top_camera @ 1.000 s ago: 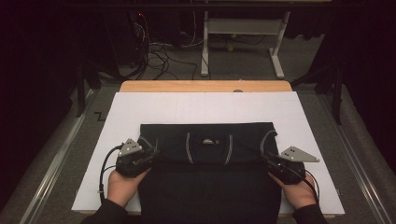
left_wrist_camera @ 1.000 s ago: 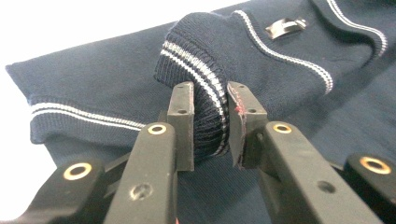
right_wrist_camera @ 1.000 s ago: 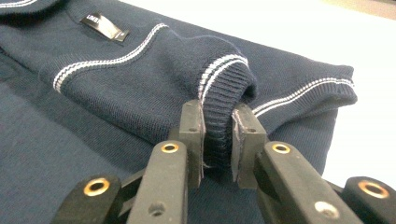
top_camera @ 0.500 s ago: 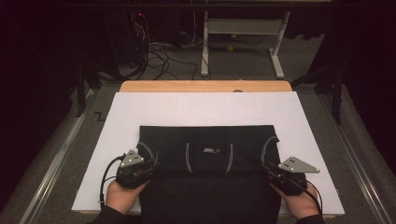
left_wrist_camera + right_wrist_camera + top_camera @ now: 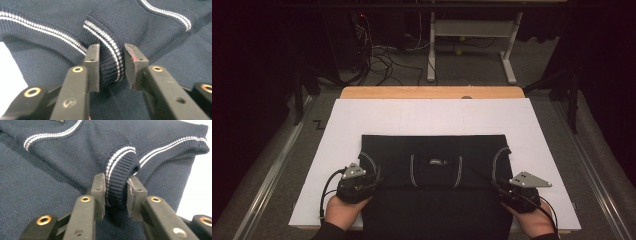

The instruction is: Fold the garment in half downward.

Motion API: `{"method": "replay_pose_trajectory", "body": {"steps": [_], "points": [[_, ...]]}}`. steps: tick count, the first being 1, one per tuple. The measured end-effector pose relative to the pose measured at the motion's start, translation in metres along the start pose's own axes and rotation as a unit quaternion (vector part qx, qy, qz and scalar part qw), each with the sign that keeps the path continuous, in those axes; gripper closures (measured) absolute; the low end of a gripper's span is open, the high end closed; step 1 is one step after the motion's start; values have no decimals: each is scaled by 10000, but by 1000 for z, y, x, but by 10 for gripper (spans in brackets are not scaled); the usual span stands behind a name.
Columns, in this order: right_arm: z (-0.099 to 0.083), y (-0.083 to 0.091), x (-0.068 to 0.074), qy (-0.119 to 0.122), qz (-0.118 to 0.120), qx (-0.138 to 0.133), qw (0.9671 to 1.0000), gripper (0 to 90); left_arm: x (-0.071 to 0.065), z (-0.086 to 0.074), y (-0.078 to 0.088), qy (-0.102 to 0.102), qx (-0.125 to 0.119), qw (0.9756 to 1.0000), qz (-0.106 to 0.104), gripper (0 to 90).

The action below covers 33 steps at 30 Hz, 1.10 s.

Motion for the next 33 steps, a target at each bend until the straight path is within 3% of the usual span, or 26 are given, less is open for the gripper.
{"method": "replay_pose_trajectory", "body": {"steps": [3, 9, 15, 20, 25, 33], "points": [[-1, -2, -1, -74, 32, 15, 10000, 634, 0, 0, 0, 5, -13, 10000, 0, 547], [3, 4, -2, -250, 30, -220, 9994, 506, 3, 4, 10, 46, -478, 9988, -103, 419], [9, 7, -1, -283, -15, -435, 9987, 418, 3, 9, 11, -3, -751, 9970, -193, 341], [13, 10, 0, -371, 11, -636, 9973, 362, -1, 11, 12, -120, -867, 9960, -207, 286], [17, 10, 1, -343, 35, -733, 9967, 300, -1, 14, 10, -84, -856, 9961, -179, 179], [34, 5, -3, -326, 67, -823, 9961, 204, 1, 35, 8, -179, -802, 9964, -225, 87]]}}
Point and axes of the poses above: each handheld gripper's, and its own axes: y roughly backward along the jaws, z roughly out of its top, x roughly to its left, the point moved 2 cm from there along -y, roughly forward along the jaws, and after that the axes turned 3 degrees about y, right-handed, at the moved point
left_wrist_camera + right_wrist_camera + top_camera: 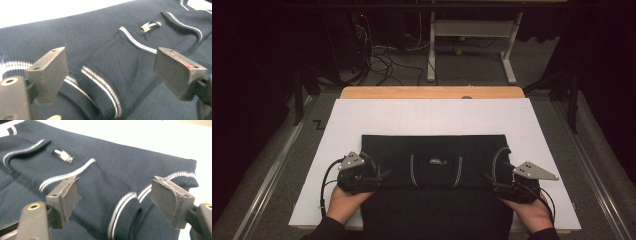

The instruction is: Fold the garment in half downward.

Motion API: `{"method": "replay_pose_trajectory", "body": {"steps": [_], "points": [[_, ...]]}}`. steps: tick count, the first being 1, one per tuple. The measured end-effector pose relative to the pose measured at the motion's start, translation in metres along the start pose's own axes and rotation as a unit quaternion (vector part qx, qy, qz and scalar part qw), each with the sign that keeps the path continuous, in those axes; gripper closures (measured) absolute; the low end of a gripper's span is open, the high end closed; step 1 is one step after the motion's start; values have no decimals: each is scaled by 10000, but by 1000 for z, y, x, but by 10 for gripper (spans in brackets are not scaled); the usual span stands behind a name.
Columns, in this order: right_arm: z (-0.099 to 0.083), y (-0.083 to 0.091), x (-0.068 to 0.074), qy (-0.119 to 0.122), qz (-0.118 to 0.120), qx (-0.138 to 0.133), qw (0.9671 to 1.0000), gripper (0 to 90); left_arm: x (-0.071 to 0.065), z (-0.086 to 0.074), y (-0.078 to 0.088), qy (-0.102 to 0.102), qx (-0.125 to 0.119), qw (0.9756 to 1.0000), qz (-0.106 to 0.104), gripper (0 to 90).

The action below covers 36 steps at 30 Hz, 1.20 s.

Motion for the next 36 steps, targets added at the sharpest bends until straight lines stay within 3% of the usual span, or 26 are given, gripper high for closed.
{"method": "replay_pose_trajectory", "body": {"steps": [4, 8, 16, 20, 23, 29, 33, 36], "points": [[10, -7, 0, 33, 8, 64, 10000, 137, 2, 12, -3, 69, 15, 10000, 37, 33], [20, -18, 2, 36, -70, 130, 9999, 2, 1, 23, -18, 110, 187, 9998, 9, 0], [37, -49, 10, 171, 75, 394, 9990, 10, -9, 46, -51, 64, 541, 9985, -41, 0], [45, -67, 15, 130, 145, 535, 9984, 63, -10, 57, -66, 194, 747, 9970, -92, 0], [49, -78, 18, 123, 255, 710, 9971, 156, -14, 61, -77, 180, 949, 9953, -63, 16], [50, -97, 23, 50, 364, 1096, 9933, 345, -18, 55, -101, 285, 1458, 9887, -192, 189], [47, -109, 27, 71, 379, 1386, 9896, 469, -22, 48, -112, 177, 1766, 9838, -246, 316], [43, -116, 30, 140, 354, 1598, 9864, 518, -25, 46, -114, 100, 1749, 9844, -156, 402]]}}
Point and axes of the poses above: each handheld gripper's, and its own axes: y roughly backward along the jaws, z roughly out of its top, x roughly to its left, the point moved 2 cm from there along -y, roughly forward along the jaws, and after that the axes turned 3 degrees about y, right-handed, at the moved point
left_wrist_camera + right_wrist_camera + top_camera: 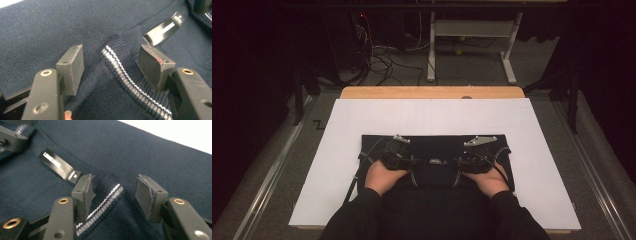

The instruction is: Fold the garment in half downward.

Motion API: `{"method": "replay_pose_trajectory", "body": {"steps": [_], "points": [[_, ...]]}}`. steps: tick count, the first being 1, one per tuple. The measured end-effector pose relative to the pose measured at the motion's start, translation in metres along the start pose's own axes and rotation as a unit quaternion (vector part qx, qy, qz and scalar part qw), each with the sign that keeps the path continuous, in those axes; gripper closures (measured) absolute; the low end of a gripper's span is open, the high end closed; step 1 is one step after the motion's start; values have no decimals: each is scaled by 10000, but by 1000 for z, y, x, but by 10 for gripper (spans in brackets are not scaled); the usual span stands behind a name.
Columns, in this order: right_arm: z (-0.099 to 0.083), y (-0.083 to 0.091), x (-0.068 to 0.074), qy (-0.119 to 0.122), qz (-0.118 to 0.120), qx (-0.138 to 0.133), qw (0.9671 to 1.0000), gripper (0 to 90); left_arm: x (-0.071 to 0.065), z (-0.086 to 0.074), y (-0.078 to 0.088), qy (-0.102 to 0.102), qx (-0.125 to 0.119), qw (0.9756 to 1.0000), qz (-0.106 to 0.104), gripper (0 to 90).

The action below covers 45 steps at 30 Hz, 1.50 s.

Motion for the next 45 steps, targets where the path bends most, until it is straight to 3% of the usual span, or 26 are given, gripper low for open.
{"method": "replay_pose_trajectory", "body": {"steps": [3, 6, 8, 16, 20, 24, 28, 38, 45], "points": [[-1, -5, 2, 46, 2, 106, 9999, 589, -2, -1, 0, -71, -8, 9999, 72, 505], [0, -2, 6, 227, -51, 86, 9997, 749, -4, -2, 3, -167, -23, 9998, 137, 652], [0, 1, 8, 334, -43, 38, 9994, 789, -5, -2, 8, -176, -177, 9996, 112, 706], [-1, 33, 16, 524, -137, -794, 9954, 800, -16, -6, 40, -267, -901, 9956, -17, 717], [-7, 50, 21, 645, -57, -1221, 9904, 800, -22, -18, 52, -373, -1152, 9926, -112, 714], [-19, 65, 31, 801, 33, -1468, 9859, 800, -28, -35, 61, -487, -1309, 9899, -244, 714], [-32, 72, 39, 858, 169, -1566, 9838, 800, -35, -54, 64, -560, -1360, 9885, -340, 717], [-57, 74, 51, 923, 367, -1525, 9833, 800, -44, -76, 65, -614, -1245, 9892, -461, 714], [-71, 87, 60, 1053, 448, -1558, 9811, 799, -59, -93, 76, -784, -1281, 9870, -566, 711]]}}
Point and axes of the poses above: each handheld gripper's, and its own axes: y roughly backward along the jaws, z roughly out of its top, x roughly to its left, the point moved 2 cm from there along -y, roughly forward along the jaws, and after that the axes turned 3 degrees about y, right-handed, at the moved point
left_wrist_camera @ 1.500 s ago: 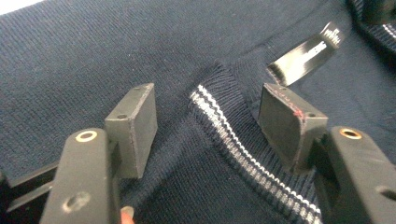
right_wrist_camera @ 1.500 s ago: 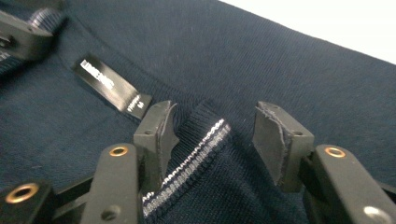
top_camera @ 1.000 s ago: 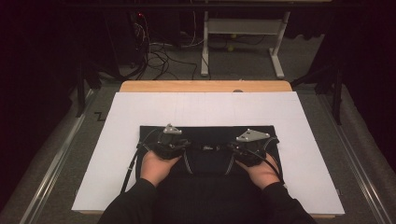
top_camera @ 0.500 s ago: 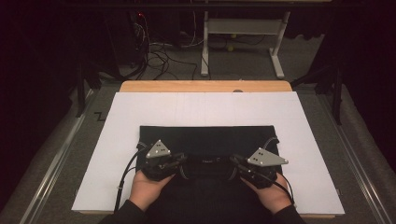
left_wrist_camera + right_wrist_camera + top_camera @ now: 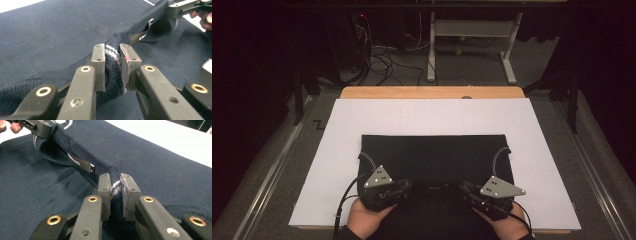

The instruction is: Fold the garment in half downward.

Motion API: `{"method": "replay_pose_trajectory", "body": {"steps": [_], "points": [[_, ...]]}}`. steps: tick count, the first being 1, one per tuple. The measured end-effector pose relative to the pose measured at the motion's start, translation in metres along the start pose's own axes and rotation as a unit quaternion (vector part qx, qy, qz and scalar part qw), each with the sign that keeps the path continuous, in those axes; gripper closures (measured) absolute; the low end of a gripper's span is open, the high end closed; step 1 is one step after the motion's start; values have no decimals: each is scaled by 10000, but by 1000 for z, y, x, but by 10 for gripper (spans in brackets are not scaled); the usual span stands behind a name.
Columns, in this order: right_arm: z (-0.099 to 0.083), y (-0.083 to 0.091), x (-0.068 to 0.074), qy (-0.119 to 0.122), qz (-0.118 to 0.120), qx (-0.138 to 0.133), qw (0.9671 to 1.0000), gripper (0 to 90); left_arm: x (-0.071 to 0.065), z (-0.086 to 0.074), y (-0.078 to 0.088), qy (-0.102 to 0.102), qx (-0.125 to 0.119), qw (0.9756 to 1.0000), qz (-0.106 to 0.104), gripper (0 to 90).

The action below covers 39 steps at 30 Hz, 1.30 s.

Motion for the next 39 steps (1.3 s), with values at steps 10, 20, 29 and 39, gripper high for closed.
{"method": "replay_pose_trajectory", "body": {"steps": [10, 20, 29, 39], "points": [[-6, 27, 18, 108, 185, -124, 9997, 798, -25, -19, 21, -165, -3, 9996, -221, 711], [-18, 40, 31, 187, 341, -6, 9992, 797, -40, -37, 26, -287, 178, 9990, -305, 711], [-24, 52, 43, 279, 407, 54, 9988, 805, -48, -47, 33, -351, 201, 9985, -368, 712], [-30, 54, 47, 224, 592, 127, 9979, 689, -49, -55, 36, -279, 242, 9986, -384, 596]]}}
Point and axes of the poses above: each handheld gripper's, and its own axes: y roughly backward along the jaws, z roughly out of its top, x roughly to its left, the point moved 2 cm from there along -y, roughly forward along the jaws, and after that the axes turned 3 degrees about y, right-handed, at the moved point
